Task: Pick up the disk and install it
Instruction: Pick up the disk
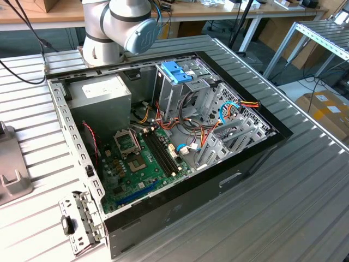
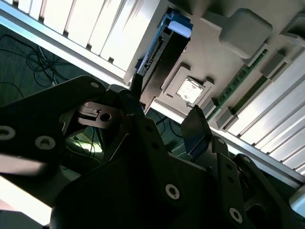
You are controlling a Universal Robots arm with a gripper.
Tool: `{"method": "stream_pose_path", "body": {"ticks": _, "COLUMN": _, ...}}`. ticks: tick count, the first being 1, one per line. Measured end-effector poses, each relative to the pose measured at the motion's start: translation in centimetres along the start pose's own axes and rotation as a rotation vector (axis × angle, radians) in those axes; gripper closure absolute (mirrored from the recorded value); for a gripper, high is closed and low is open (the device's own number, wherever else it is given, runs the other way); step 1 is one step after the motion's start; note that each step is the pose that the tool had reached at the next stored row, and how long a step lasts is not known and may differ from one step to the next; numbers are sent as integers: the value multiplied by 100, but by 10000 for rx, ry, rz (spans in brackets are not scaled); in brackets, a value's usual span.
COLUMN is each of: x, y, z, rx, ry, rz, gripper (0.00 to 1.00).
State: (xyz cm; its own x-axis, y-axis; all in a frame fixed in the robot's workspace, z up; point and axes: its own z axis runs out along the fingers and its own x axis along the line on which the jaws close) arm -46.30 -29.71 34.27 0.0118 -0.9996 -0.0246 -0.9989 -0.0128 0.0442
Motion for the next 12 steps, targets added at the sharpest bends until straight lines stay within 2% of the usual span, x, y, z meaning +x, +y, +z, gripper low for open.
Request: {"method": "stream_pose_path", "body": {"ticks": 12, "x": -35, "y": 57, "z": 19, "rx": -1, "ry": -2, "rz": -1, "gripper": 40}}
